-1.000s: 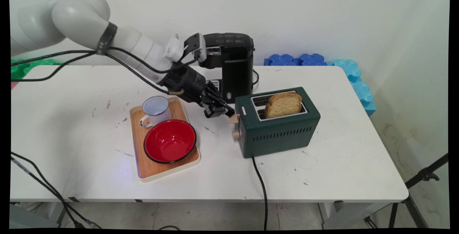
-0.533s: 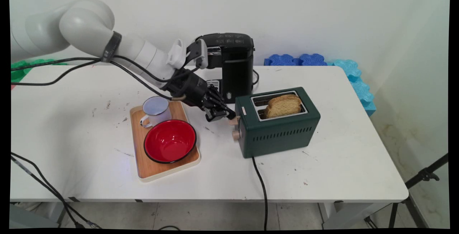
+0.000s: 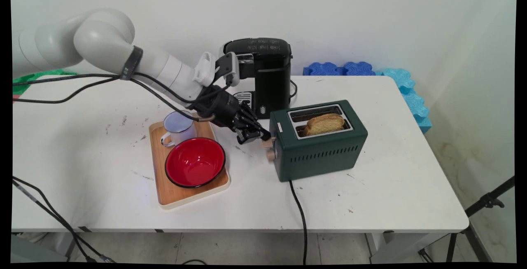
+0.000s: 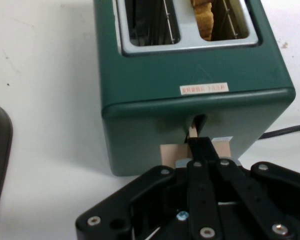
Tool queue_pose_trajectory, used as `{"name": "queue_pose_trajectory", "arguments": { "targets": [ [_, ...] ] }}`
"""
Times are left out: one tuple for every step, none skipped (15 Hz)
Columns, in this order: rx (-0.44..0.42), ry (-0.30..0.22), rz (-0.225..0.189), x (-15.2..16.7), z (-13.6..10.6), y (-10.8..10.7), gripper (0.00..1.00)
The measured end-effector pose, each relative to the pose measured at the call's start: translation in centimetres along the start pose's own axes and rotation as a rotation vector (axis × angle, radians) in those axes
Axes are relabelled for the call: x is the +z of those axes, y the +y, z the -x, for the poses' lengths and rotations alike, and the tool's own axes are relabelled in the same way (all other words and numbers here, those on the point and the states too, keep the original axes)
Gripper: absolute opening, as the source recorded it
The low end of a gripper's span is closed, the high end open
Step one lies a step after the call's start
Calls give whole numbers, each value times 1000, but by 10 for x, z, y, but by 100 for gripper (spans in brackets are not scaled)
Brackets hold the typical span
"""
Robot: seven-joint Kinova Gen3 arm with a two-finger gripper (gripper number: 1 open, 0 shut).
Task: Press the toaster switch
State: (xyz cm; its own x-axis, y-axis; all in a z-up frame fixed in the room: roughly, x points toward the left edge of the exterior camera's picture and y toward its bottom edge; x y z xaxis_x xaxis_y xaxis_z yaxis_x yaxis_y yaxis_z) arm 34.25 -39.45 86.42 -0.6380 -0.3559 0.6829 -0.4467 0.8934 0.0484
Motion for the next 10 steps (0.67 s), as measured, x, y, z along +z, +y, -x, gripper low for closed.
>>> {"name": "queue_pose_trajectory", "arguments": {
  "targets": [
    [-1,0,-1,1,2,0,0],
    [-2,0,-2,2,4,1,0],
    [-3,1,-2,4,5,1,0],
    [-6,2,-3,5,7,1,0],
    [-8,3,-4,6,8,1,0],
    [-11,3,-5,7,9,1,0],
    [-14,4,-6,8,10,1,0],
    [-17,4,-6,9,11,1,0],
    [-20,5,-7,10,12,1,0],
    [-24,6,-8,12,13,2,0]
  ]
}}
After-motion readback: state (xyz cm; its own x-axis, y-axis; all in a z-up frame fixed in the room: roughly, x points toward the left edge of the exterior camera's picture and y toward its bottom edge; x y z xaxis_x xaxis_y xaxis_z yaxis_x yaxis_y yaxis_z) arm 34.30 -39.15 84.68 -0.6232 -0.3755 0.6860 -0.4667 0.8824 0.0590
